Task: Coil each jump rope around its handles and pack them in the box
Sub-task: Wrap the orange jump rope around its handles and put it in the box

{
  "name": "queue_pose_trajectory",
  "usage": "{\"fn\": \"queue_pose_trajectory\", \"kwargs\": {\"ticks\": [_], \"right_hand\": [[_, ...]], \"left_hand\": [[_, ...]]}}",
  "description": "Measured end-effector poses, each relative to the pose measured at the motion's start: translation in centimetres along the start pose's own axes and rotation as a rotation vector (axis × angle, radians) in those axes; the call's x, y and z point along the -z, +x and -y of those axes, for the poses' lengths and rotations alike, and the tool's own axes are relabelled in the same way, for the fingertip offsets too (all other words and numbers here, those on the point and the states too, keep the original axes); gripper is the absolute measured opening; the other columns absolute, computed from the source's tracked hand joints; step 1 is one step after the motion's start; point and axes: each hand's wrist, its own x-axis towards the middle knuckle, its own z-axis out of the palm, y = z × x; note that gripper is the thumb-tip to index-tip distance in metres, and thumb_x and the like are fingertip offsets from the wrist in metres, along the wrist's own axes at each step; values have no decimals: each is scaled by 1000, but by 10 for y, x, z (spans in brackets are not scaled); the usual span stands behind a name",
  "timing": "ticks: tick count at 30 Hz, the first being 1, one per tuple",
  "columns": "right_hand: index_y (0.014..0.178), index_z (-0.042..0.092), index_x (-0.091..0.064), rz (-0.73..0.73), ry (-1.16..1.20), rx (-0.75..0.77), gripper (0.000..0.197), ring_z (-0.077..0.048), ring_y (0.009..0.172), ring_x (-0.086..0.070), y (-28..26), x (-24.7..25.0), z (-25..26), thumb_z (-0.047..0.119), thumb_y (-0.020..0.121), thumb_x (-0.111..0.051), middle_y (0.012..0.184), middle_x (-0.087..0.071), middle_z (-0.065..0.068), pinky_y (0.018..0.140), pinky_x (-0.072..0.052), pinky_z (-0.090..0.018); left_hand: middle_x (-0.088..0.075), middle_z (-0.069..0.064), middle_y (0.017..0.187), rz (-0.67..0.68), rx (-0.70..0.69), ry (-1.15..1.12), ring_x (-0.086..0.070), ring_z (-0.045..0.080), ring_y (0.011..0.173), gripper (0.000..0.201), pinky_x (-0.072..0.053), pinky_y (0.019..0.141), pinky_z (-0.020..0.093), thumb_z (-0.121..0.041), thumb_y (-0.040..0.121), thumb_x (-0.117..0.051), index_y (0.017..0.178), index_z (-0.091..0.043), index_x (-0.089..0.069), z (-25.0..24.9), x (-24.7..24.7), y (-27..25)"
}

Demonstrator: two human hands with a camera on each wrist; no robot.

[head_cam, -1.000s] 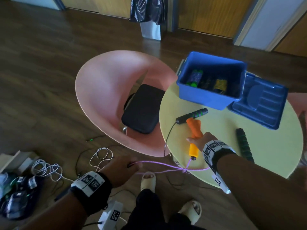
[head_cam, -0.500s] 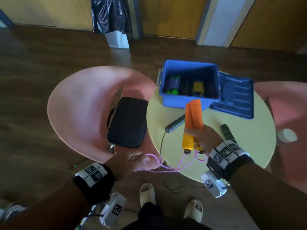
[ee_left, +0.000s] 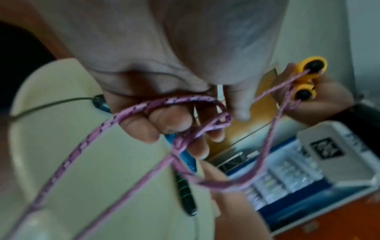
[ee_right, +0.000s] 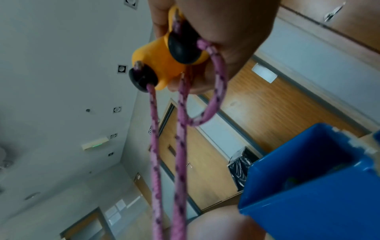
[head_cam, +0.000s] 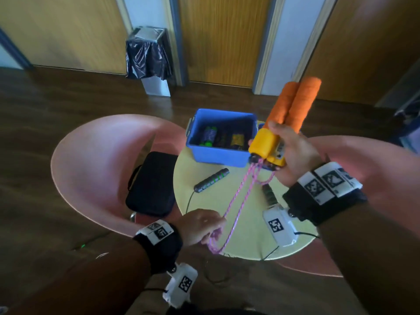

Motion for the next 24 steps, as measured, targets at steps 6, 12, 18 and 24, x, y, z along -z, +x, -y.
{"fn": "queue_pose_trajectory", "kwargs": {"ticks": [6, 12, 18, 24], "right_hand": [[99, 11, -70, 215, -484, -206, 44, -32, 77, -62, -18, 64, -13, 28, 59, -82, 85, -67, -14, 71, -54, -44], [104, 10, -67, 640, -564, -398, 32, -18, 79, -71, -62, 74, -38, 10, 72, -70, 87, -74, -4, 78, -56, -36], [92, 8, -71, 691, -344, -410, 28, -23, 67, -68, -79, 79, -17, 10, 65, -77, 78, -70, -8, 64, -58, -35], [93, 0, -65, 605, 198, -139, 72, -26, 55, -65, -86, 70, 42, 28, 34, -97, 73, -63, -12, 47, -53, -29]], "left_hand": [[-54, -21, 55, -248, 15, 238, -46, -2, 49, 34, -36, 57, 23, -31, 103, -46, 71, -26, -52, -14, -29, -1], [-60, -16, 68, -404, -240, 135, -52, -2, 59, 16, -43, 65, 22, -26, 90, -46, 81, -22, -58, -95, -35, -2], [-61, -3, 62, -475, -182, 112, -57, 11, 58, 40, -46, 65, 29, -54, 81, -45, 78, -16, -60, -95, -28, -5], [-49, -1, 62, -363, 41, 266, -49, 18, 59, 35, -47, 67, 39, -40, 98, -49, 77, -14, -52, -37, -49, -7]]}}
